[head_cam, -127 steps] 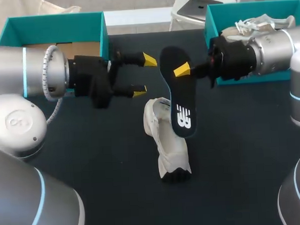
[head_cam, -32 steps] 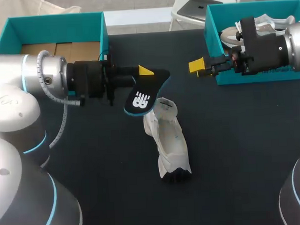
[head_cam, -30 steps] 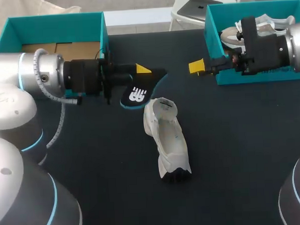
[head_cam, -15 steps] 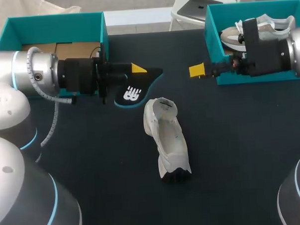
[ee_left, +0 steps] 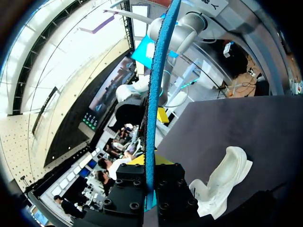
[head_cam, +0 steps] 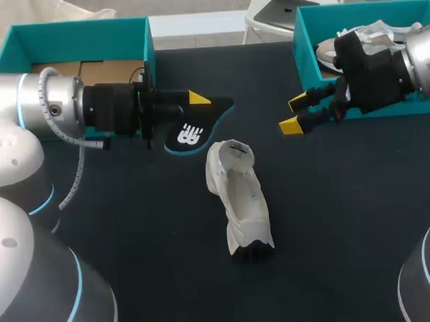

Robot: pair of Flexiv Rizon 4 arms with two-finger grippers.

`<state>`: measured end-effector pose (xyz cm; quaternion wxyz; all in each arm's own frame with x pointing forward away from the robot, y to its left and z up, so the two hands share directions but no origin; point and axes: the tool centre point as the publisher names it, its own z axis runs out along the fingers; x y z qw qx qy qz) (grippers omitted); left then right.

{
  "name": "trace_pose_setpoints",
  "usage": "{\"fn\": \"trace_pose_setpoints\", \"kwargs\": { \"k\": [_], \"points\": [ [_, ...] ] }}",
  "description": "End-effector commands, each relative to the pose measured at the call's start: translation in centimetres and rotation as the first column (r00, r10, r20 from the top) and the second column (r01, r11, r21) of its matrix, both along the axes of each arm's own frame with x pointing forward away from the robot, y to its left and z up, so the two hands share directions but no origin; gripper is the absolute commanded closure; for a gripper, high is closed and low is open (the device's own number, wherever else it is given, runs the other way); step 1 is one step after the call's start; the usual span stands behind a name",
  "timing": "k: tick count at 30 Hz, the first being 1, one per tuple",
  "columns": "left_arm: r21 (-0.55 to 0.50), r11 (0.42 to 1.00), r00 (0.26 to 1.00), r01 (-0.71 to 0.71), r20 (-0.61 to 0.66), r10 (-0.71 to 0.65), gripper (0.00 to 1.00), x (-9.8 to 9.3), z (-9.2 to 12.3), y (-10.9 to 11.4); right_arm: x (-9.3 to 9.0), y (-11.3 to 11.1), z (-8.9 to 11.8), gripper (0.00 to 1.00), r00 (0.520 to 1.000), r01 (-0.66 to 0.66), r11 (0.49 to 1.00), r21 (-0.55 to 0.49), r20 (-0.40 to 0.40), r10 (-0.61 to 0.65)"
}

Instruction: Take the shoe out of the shoebox, open the shoe tongue, remove and reinsert the insole, then place the shoe into the shoebox

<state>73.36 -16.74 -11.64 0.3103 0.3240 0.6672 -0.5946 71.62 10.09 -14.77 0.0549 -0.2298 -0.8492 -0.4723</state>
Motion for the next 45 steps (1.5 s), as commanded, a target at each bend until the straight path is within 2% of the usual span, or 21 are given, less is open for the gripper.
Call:
{"fn": "trace_pose_setpoints", "kwargs": {
  "k": [1, 10, 11, 13, 17, 27, 33, 37, 45],
  "points": [
    [0.002, 1.0, 1.0, 0.0, 0.0, 0.0, 1.0, -0.1, 0.0, 0.0, 0.5, 0.5, 0.6, 0.0, 0.975, -0.136, 0.952, -0.274, 0.132, 0.177],
    [0.002, 1.0, 1.0, 0.0, 0.0, 0.0, 1.0, -0.1, 0.0, 0.0, 0.5, 0.5, 0.6, 0.0, 0.975, -0.136, 0.952, -0.274, 0.132, 0.177],
    [0.013, 1.0, 1.0, 0.014, -0.005, -0.014, 1.0, -0.5, -0.2, -0.2, 0.5, 0.5, 0.6, 0.0, 0.975, -0.136, 0.952, -0.274, 0.132, 0.177],
    [0.014, 0.999, 0.999, 0.031, -0.013, -0.031, 1.0, -1.4, -0.7, -0.5, 0.1, 0.5, 0.3, 0.0, 0.959, -0.149, 0.936, -0.318, 0.185, 0.215],
    [-0.019, 0.999, 0.999, 0.046, -0.019, -0.046, 1.0, -3.3, -1.5, -1.0, -0.6, 0.2, -0.7, 0.0, 0.94, -0.141, 0.905, -0.401, 0.234, 0.25],
    [-0.089, 0.995, 0.997, 0.043, -0.061, -0.049, 1.0, -6.6, -4.1, -2.1, -2.3, 0.2, -4.9, 0.0, 0.899, -0.208, 0.859, -0.467, 0.255, 0.356],
    [-0.093, 0.995, 0.996, 0.042, -0.08, -0.05, 1.0, -8.5, -6.1, -3.1, -3.1, 0.8, -7.2, 0.0, 0.842, -0.237, 0.888, -0.395, 0.371, 0.391],
    [-0.097, 0.995, 0.995, 0.038, -0.086, -0.046, 1.0, -9.2, -7.4, -3.6, -3.6, 1.4, -8.8, 0.0, 0.83, -0.275, 0.878, -0.391, 0.365, 0.422],
    [-0.084, 0.996, 0.996, 0.038, -0.081, -0.044, 1.0, -10.1, -10.3, -4.6, -4.7, 1.8, -12.4, 0.0, 0.836, -0.318, 0.885, -0.342, 0.339, 0.431]
  ]
}}
